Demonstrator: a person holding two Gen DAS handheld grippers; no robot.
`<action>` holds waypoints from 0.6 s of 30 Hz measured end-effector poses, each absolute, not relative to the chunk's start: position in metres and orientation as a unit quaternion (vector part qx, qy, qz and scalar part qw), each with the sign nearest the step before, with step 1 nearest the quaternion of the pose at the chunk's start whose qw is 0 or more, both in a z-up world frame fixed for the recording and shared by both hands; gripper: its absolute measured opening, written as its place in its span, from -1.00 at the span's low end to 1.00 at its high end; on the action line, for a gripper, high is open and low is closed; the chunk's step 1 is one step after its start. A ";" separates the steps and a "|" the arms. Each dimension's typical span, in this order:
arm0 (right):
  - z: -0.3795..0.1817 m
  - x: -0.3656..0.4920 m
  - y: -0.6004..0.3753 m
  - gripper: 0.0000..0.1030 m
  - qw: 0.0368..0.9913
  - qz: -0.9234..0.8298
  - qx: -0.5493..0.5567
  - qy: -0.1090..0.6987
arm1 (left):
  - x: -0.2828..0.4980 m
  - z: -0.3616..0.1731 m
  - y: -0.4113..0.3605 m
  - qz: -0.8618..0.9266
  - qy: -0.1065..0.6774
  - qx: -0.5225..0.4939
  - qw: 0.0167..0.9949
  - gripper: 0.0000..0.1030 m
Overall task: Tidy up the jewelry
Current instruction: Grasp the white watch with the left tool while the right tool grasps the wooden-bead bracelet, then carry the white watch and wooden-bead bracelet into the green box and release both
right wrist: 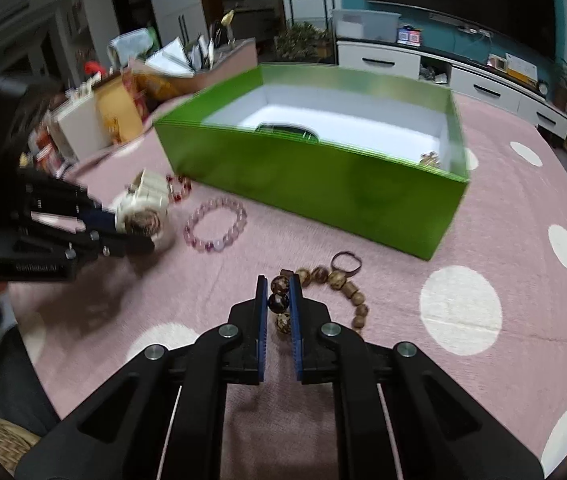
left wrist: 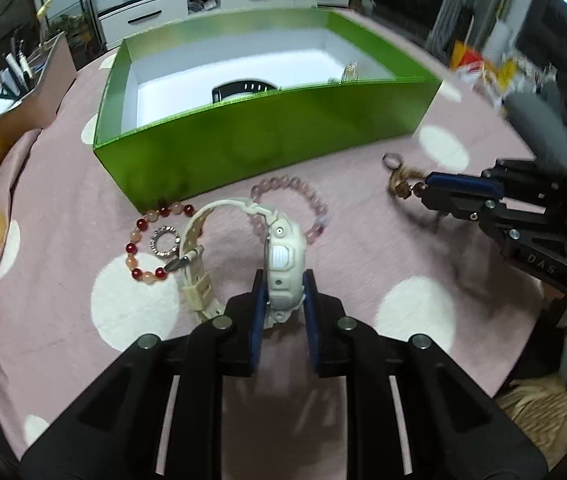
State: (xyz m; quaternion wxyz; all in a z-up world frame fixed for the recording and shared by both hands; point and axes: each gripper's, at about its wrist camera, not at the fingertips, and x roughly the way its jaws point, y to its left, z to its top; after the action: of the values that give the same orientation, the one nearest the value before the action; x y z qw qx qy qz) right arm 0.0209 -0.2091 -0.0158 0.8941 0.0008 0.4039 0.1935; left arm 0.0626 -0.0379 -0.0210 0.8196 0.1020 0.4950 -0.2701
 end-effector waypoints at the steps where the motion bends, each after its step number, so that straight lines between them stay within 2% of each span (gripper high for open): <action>1: -0.012 0.020 -0.212 -0.81 0.896 0.194 0.008 0.400 | 0.062 -0.018 -0.037 -0.273 0.492 0.090 0.822 -0.66; 6: 0.011 0.015 -0.228 -0.81 0.905 0.196 0.048 0.373 | 0.061 0.000 -0.038 -0.281 0.482 0.025 0.830 -0.66; 18: 0.062 0.018 -0.241 -0.81 0.930 0.194 0.055 0.307 | 0.075 0.032 -0.047 -0.262 0.456 0.011 0.851 -0.66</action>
State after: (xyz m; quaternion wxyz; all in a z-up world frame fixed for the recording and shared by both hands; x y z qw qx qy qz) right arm 0.0181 -0.2410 0.0623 0.9301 0.0545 0.3067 0.1945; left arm 0.0750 -0.0469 0.0325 0.8507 0.0109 0.4556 -0.2619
